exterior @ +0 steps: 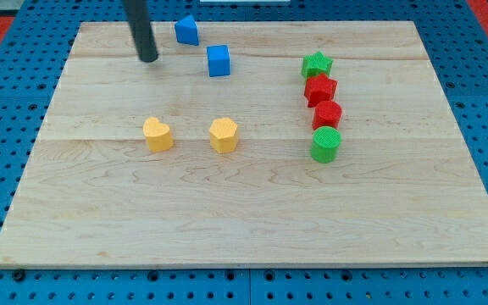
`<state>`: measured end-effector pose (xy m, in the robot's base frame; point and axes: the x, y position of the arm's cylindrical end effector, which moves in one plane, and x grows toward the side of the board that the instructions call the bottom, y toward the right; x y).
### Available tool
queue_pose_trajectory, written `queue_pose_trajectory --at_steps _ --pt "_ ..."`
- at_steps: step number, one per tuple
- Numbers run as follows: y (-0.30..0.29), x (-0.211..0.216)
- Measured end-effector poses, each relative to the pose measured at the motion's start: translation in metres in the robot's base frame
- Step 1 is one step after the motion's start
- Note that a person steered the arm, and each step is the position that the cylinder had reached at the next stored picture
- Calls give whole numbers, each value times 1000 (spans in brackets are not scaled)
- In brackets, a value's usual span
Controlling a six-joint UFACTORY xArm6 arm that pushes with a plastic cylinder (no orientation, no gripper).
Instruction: Move the blue cube to the left of the red circle
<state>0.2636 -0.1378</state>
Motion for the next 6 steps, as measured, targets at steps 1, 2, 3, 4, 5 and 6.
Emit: queue_pose_trajectory --at_steps 1,2,3,4,5,6 --pt "68 4" --pt "110 34" --pt "112 39" --pt "140 20" --pt "155 34" --pt "159 69"
